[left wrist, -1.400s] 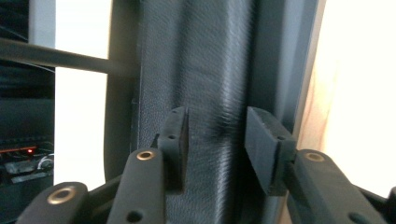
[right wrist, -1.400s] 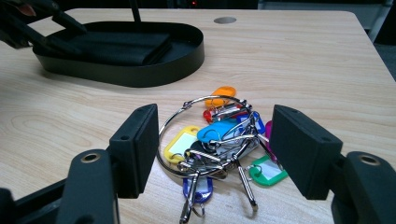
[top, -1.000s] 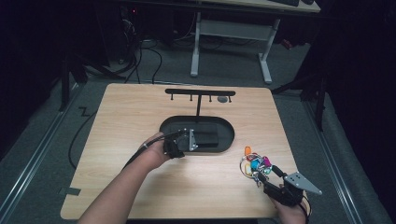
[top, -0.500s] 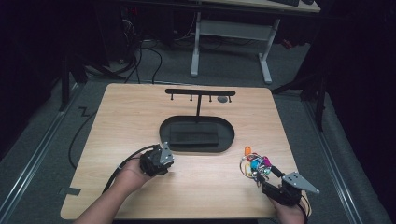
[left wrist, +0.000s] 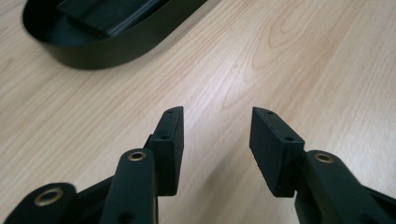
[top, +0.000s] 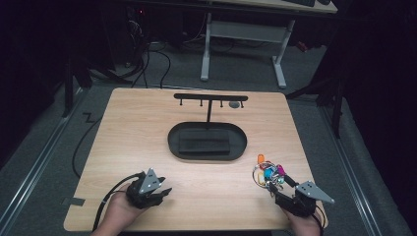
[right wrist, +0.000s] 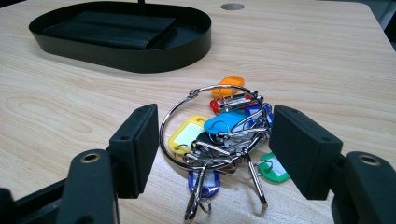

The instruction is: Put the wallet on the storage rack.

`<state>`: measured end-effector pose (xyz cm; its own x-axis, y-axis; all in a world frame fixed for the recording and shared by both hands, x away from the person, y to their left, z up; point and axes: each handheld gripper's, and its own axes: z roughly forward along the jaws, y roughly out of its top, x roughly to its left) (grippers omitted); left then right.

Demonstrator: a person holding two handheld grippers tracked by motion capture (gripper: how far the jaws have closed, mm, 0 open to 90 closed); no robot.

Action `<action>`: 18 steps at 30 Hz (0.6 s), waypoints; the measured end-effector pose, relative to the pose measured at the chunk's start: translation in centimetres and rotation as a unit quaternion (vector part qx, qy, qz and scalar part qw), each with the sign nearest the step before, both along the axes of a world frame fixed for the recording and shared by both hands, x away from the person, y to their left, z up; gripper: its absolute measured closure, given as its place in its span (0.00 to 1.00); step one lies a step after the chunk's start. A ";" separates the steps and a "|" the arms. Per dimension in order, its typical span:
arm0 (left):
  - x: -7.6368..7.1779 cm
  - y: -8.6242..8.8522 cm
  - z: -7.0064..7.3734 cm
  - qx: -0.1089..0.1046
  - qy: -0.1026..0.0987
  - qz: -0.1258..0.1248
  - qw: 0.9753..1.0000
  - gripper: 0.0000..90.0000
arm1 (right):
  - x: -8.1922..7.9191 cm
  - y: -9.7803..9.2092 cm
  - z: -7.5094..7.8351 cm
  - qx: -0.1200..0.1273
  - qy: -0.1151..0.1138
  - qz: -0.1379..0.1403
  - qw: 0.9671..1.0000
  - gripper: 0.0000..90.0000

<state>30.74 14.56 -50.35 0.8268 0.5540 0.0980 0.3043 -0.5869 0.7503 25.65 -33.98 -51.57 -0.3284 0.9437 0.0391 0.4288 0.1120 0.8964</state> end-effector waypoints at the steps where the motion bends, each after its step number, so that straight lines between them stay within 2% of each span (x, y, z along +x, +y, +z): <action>1: -0.5 0.8 -0.1 -0.019 0.002 0.005 1.000 0.59 | 0.0 0.0 0.0 0.000 0.000 0.000 1.000 0.37; 2: -0.8 1.5 -0.3 -0.041 0.004 0.013 0.999 0.57 | 0.0 0.0 0.0 -0.002 0.000 0.001 1.000 0.37; 3: -1.4 2.8 -0.9 -0.081 0.011 0.028 0.996 0.57 | 0.0 0.0 0.0 -0.002 0.000 0.002 1.000 0.37; 4: -1.6 3.6 -1.1 -0.089 0.019 0.037 0.995 0.58 | 0.0 0.1 0.1 -0.003 0.001 0.003 1.000 0.37; 5: -1.6 4.0 -1.0 -0.077 0.021 0.044 0.996 0.58 | 0.0 0.1 0.1 -0.005 -0.001 0.004 1.000 0.37; 6: -1.6 4.4 -0.8 -0.070 0.011 0.050 0.996 0.54 | 0.0 0.1 0.1 -0.005 -0.001 0.004 1.000 0.37; 7: -1.6 4.8 -0.8 -0.073 0.005 0.058 0.996 0.52 | 0.1 0.1 0.0 -0.006 0.000 0.004 1.000 0.37; 8: -1.5 5.2 -0.8 -0.082 0.010 0.063 0.995 0.52 | 0.1 0.2 0.0 -0.007 0.001 0.006 1.000 0.37; 10: -1.1 5.4 -1.1 -0.097 0.031 0.059 0.993 0.51 | 0.3 0.3 -0.1 -0.011 0.005 0.006 1.000 0.37; 12: -1.0 5.2 -1.2 -0.090 0.032 0.056 0.994 0.47 | 0.3 0.4 -0.2 -0.013 0.008 0.005 1.000 0.37; 13: -1.2 4.8 -1.2 -0.067 0.018 0.050 0.996 0.46 | 0.3 0.4 -0.3 -0.015 0.010 0.005 1.000 0.37; 14: -1.2 4.8 -1.2 -0.067 0.018 0.050 0.996 0.45 | 0.3 0.5 -0.3 -0.016 0.011 0.003 1.000 0.37; 15: -1.4 4.5 -1.2 -0.056 0.005 0.049 0.997 0.44 | 0.3 0.5 -0.4 -0.020 0.010 0.004 1.000 0.37; 18: -1.6 4.5 -1.0 -0.062 0.003 0.045 0.997 0.41 | 0.1 0.8 -0.4 -0.026 0.010 -0.001 1.000 0.37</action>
